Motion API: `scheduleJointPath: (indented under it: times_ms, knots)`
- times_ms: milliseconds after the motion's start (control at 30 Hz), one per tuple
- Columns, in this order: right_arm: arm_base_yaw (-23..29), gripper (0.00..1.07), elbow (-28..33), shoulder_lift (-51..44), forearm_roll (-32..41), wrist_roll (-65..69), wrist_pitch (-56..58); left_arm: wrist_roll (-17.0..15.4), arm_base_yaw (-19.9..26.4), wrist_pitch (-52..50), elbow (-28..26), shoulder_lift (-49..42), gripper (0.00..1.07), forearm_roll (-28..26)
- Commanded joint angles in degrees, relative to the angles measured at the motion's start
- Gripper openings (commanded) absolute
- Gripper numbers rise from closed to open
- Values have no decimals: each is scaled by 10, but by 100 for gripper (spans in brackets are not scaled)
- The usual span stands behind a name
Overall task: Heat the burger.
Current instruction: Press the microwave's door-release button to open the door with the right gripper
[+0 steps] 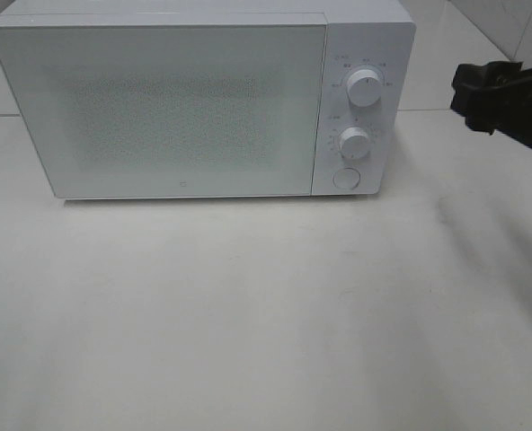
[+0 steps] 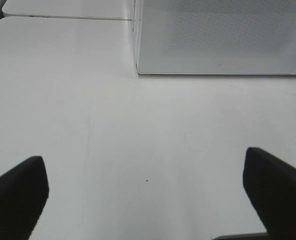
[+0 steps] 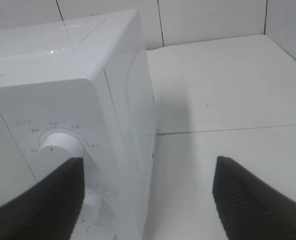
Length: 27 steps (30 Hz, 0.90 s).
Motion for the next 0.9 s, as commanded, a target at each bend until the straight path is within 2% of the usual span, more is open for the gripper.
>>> scheduleJointPath:
  times_ms: [33,67,167,200,333,533,900]
  knots:
    - [51,72,11,27,82,-76,-52,-1,1,-5,2,-11,98,-3]
    - [76,72,11,46,123,-110,-77,-1,1,-5,2,-11,98,-3]
    - [91,72,11,54,137,-126,-87,-1,1,-5,2,-11,98,-3]
    - [116,72,11,75,171,-146,-112,-1,1,-5,2,-11,98,-3]
    - [157,72,11,116,223,-151,-162,-1,1,-5,2,-11,98,-3]
    - [217,72,11,178,268,-145,-202,-1,1,-5,2,-11,98,-3]
    - [267,72,7,235,315,-142,-219,-1,1,-5,2,-11,98,-3]
